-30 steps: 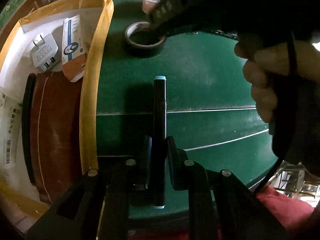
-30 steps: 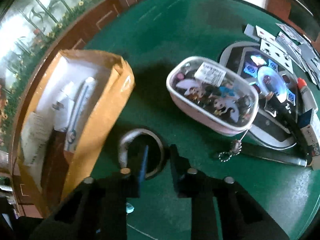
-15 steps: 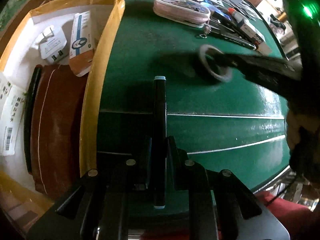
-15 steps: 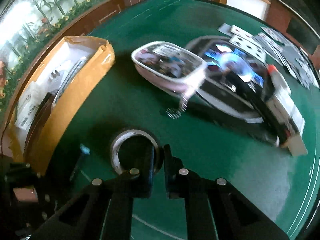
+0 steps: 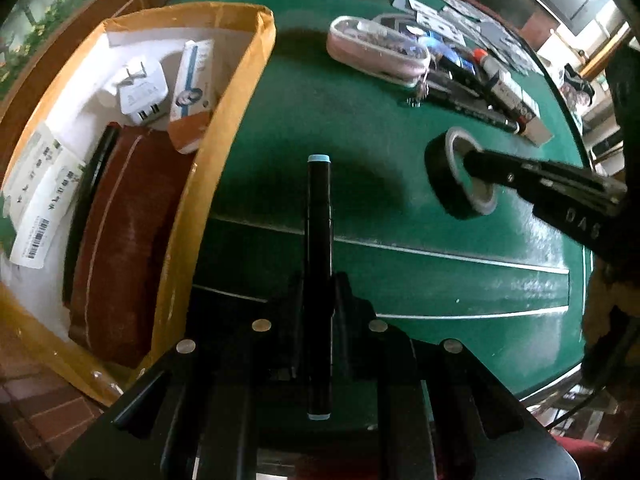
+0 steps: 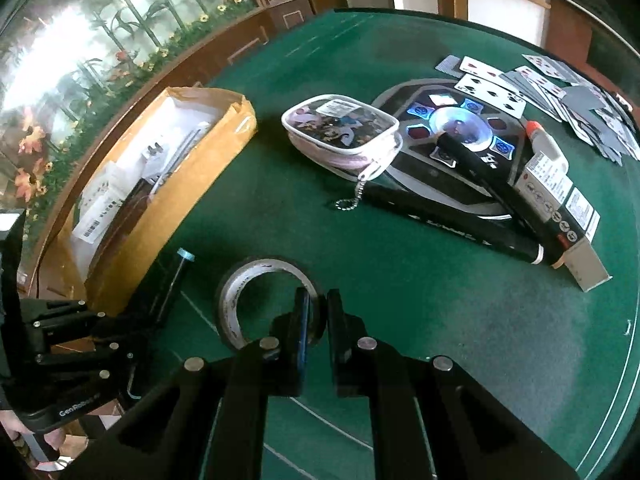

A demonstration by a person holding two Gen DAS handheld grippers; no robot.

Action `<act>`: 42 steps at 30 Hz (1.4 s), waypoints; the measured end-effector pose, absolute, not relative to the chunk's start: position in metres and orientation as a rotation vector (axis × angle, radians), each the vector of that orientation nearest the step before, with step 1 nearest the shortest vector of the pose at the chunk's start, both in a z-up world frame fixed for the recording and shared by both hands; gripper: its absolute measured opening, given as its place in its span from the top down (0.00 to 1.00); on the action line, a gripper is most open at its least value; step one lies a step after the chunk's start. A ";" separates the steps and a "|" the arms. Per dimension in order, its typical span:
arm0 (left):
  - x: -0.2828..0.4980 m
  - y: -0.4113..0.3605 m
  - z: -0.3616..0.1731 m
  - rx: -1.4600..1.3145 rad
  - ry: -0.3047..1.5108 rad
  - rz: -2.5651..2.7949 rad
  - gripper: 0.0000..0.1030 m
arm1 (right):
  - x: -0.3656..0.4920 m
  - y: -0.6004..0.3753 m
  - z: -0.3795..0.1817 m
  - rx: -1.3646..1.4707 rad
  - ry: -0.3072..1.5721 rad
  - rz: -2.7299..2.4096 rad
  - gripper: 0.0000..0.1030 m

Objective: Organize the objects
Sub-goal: 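Carry the marker and tape roll with both tools over the cardboard box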

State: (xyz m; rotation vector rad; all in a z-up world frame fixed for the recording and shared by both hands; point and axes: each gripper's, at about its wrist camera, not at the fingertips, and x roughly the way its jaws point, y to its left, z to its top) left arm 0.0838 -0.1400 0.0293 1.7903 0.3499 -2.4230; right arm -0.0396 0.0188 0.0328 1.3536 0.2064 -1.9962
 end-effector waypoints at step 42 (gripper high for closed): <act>0.144 -0.304 0.098 1.566 0.529 -2.495 0.86 | 0.016 -0.110 0.075 1.268 0.215 -1.976 0.94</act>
